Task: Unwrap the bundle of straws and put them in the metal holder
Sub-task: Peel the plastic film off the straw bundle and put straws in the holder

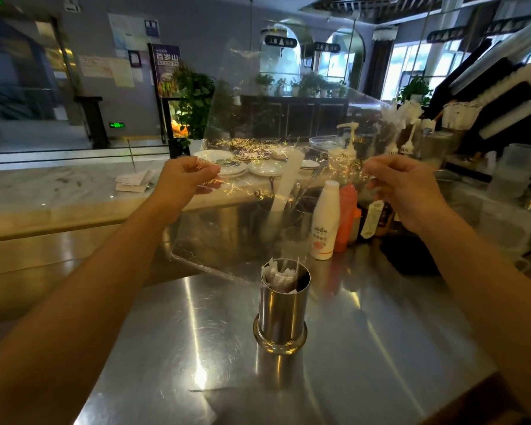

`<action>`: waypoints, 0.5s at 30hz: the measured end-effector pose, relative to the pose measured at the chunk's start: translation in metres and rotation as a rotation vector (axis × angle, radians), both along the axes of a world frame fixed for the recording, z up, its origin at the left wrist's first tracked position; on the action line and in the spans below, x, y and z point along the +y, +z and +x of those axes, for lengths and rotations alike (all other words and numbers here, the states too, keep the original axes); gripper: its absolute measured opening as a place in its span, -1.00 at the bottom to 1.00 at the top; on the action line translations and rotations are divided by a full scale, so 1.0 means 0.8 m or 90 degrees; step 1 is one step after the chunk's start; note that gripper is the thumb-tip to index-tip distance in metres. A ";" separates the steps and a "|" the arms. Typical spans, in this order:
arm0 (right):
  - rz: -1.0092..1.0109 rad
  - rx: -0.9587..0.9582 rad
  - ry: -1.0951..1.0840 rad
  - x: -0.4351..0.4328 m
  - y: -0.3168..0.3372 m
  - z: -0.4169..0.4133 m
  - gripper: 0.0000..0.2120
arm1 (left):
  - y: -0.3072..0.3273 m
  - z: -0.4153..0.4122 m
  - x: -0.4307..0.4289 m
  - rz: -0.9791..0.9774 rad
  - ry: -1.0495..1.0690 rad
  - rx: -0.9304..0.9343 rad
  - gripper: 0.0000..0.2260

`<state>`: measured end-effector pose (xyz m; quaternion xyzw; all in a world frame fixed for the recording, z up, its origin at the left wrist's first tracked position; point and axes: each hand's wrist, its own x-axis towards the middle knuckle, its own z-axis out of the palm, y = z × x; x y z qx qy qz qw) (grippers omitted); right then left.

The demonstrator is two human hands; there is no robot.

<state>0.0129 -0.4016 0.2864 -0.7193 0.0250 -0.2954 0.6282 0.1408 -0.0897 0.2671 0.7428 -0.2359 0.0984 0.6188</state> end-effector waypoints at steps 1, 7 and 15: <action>-0.019 0.010 0.008 0.000 -0.003 0.000 -0.94 | -0.002 0.000 0.001 -0.006 0.001 0.006 -0.81; -0.125 0.109 0.036 0.008 -0.038 0.005 -0.86 | -0.014 0.000 0.007 -0.076 0.022 0.057 -0.90; -0.034 0.027 -0.004 0.021 -0.012 0.016 -0.87 | -0.003 -0.003 0.012 -0.129 0.019 0.073 -0.92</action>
